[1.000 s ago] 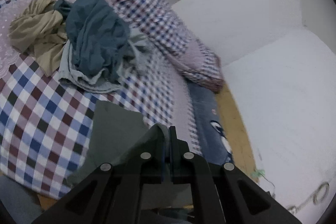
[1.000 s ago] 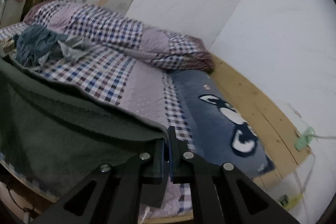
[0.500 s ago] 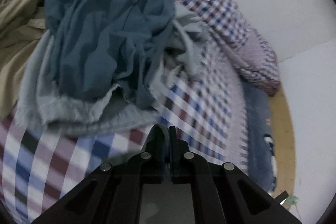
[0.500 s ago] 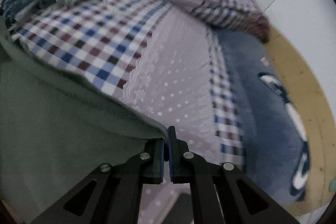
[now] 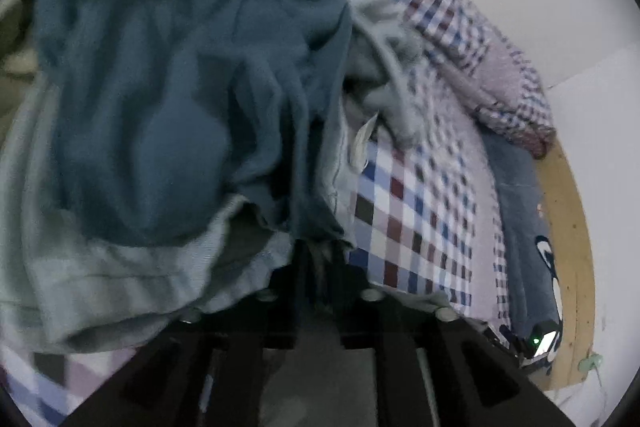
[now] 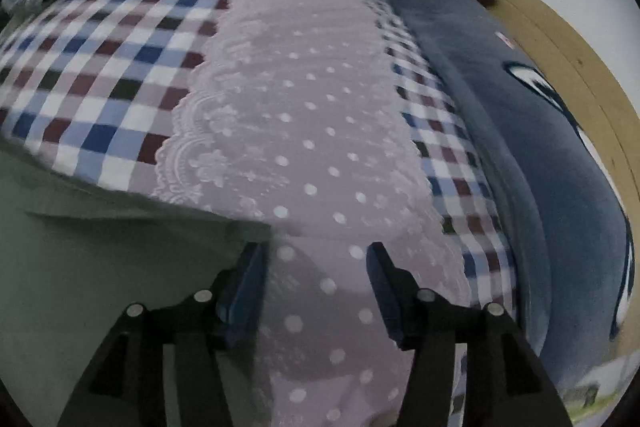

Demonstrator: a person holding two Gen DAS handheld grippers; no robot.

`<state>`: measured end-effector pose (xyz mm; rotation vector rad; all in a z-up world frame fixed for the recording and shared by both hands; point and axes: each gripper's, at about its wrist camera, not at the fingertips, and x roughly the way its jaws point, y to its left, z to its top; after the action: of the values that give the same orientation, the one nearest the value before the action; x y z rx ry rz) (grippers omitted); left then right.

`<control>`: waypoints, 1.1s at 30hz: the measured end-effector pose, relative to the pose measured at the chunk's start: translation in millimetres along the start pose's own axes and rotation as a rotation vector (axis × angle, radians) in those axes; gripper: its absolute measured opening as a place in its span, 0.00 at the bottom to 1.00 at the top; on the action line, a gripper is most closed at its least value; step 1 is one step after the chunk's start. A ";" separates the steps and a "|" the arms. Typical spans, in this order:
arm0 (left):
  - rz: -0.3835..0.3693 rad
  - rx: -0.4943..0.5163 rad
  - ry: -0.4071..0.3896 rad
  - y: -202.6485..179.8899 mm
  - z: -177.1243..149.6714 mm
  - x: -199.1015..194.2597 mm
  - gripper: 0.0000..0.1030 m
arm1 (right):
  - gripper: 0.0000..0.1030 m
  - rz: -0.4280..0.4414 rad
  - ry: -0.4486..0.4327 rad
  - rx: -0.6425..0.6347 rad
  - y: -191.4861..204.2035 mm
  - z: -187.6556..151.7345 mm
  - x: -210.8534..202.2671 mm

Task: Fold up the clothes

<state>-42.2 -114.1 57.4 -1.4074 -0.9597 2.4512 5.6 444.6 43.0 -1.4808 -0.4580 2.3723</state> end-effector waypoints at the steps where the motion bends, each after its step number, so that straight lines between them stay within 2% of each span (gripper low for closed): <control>1: -0.007 0.000 -0.050 3.4 0.0 -14.4 0.56 | 0.56 0.005 -0.008 0.028 -3.2 -2.3 -4.9; 2: -0.038 -0.013 -0.105 9.2 -1.1 -31.1 0.69 | 0.56 0.015 -0.021 0.065 -6.2 -6.1 -12.2; 4: -0.086 -0.034 -0.195 21.3 -8.3 -62.0 0.77 | 0.58 0.090 -0.052 0.143 -9.1 -13.8 -29.6; 6: -0.115 -0.017 -0.219 28.2 -24.7 -77.7 0.77 | 0.59 0.221 -0.082 0.222 -5.6 -21.4 -50.0; 10: -0.114 0.116 -0.149 28.2 -80.7 -77.8 0.77 | 0.59 0.496 -0.100 0.258 30.0 -32.0 -81.2; 12: -0.108 0.202 -0.096 23.4 -109.8 -69.9 0.77 | 0.59 0.543 -0.104 0.191 61.7 -29.7 -92.2; 13: -0.101 0.243 -0.067 20.1 -123.7 -65.5 0.73 | 0.58 0.557 -0.107 0.158 75.4 -27.8 -95.5; 14: -0.096 0.279 -0.041 14.5 -134.7 -60.0 0.63 | 0.56 0.567 -0.111 0.130 86.5 -25.6 -97.0; 15: -0.090 0.312 -0.015 11.0 -141.9 -55.1 0.56 | 0.44 0.573 -0.115 0.105 97.5 -22.7 -97.4; 16: -0.080 0.345 0.008 7.8 -149.2 -50.8 0.39 | 0.18 0.574 -0.116 0.084 108.3 -19.1 -96.6; 17: -0.062 0.376 0.018 6.1 -156.7 -48.7 0.24 | 0.07 0.575 -0.106 0.069 118.2 -15.4 -93.9; 18: -0.044 0.402 0.020 5.7 -162.6 -46.3 0.21 | 0.02 0.576 -0.084 0.061 126.9 -11.4 -89.2; 22: -0.031 0.430 0.022 11.6 -168.3 -49.6 0.12 | 0.02 0.543 -0.049 0.028 153.7 8.5 -69.9; 27: -0.021 0.469 0.022 13.8 -169.1 -52.7 0.11 | 0.02 0.489 -0.033 0.029 171.8 51.7 -47.0; 30: -0.021 0.479 0.022 13.4 -167.6 -52.6 0.11 | 0.03 0.414 -0.088 0.106 162.9 83.1 -42.5; 33: -0.017 0.488 0.022 17.2 -166.5 -55.3 0.11 | 0.06 0.389 -0.161 0.272 139.8 94.3 -55.4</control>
<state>127.5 -76.1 28.3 -1.2395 -0.3248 2.4213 -68.7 285.3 67.7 -1.3571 0.1340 2.7276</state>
